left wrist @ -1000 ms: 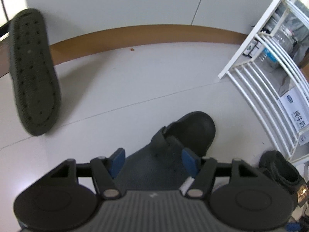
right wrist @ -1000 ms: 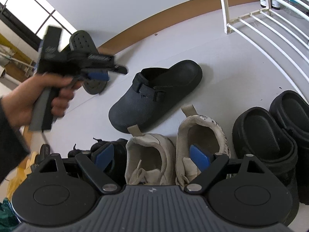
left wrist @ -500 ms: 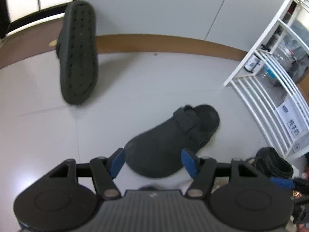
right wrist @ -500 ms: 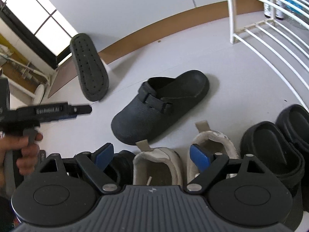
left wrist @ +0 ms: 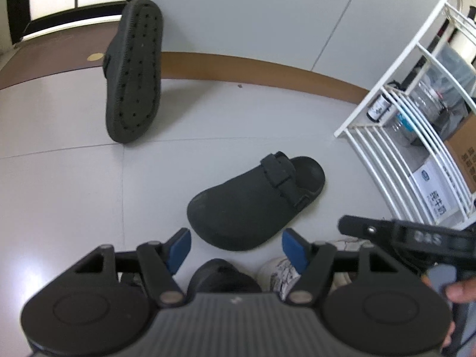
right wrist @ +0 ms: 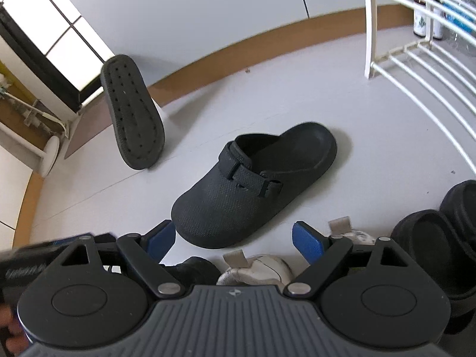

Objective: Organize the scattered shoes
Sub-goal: 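Move the right gripper to the black clog and grasp its heel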

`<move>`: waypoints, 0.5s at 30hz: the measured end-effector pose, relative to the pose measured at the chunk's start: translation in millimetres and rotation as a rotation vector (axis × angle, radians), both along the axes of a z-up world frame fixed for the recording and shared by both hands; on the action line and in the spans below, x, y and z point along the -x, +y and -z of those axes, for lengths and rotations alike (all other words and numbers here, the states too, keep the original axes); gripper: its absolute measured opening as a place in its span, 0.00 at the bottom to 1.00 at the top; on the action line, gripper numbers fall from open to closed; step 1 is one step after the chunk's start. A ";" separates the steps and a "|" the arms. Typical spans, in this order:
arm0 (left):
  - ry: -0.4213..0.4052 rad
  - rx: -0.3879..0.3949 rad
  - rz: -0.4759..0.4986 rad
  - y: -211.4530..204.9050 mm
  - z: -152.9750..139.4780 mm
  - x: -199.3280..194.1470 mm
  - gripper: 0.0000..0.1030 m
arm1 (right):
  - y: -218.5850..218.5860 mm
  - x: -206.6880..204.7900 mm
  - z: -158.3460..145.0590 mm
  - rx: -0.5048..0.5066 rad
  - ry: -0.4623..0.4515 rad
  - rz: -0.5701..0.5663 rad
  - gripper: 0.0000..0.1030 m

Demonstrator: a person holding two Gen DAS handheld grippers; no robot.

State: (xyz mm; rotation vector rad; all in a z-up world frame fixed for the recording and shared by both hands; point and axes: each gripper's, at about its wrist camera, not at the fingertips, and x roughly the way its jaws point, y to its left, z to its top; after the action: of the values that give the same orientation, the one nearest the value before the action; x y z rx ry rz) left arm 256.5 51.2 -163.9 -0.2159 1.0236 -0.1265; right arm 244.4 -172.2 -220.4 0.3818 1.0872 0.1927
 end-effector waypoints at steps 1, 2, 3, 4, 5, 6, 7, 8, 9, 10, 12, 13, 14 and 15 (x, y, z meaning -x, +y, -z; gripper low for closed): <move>-0.003 -0.004 -0.001 1.7 -0.2 0.0 0.68 | 1.6 -2.0 1.9 0.002 0.005 -0.005 0.87; -0.007 -0.009 -0.006 4.1 0.1 -0.2 0.68 | 3.6 -6.8 6.1 0.000 0.023 -0.011 0.87; -0.007 -0.012 -0.014 7.3 1.3 -0.9 0.69 | 3.7 -11.2 10.6 -0.014 0.047 -0.004 0.87; -0.004 -0.013 -0.022 10.6 3.1 -1.8 0.69 | 3.8 -12.8 12.5 -0.019 0.056 0.000 0.87; 0.000 -0.013 -0.030 13.8 4.9 -2.6 0.69 | 3.8 -15.9 15.7 -0.024 0.070 0.007 0.87; 0.005 -0.011 -0.043 18.3 7.9 -3.7 0.69 | 3.9 -18.6 18.5 -0.022 0.080 0.011 0.87; 0.009 -0.009 -0.052 21.6 10.3 -4.6 0.69 | 4.2 -20.2 20.2 -0.022 0.087 0.014 0.87; 0.011 -0.010 -0.055 23.3 11.6 -5.1 0.69 | 4.0 -22.9 22.4 -0.025 0.099 0.020 0.87; 0.012 -0.012 -0.057 24.9 12.7 -5.4 0.69 | 4.0 -26.3 24.5 -0.029 0.113 0.027 0.88; 0.012 -0.013 -0.060 26.5 13.5 -5.5 0.69 | 4.1 -29.5 26.5 -0.032 0.125 0.034 0.89; 0.007 -0.003 -0.064 31.1 12.9 -4.4 0.69 | 5.0 -34.3 29.5 -0.041 0.139 0.053 0.93; 0.005 0.001 -0.066 33.4 12.4 -3.8 0.69 | 5.9 -36.1 30.7 -0.043 0.142 0.059 0.93; 0.003 0.001 -0.068 35.3 12.0 -3.2 0.69 | 8.0 -39.5 33.1 -0.046 0.148 0.073 0.93; 0.001 0.002 -0.070 37.2 11.6 -2.6 0.69 | 10.9 -43.5 36.1 -0.046 0.157 0.084 0.95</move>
State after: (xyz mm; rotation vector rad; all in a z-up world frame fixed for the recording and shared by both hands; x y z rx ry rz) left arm 259.1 88.5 -175.5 -0.2530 1.0159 -0.0638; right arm 287.9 -161.3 -256.6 0.4891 1.2205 0.1149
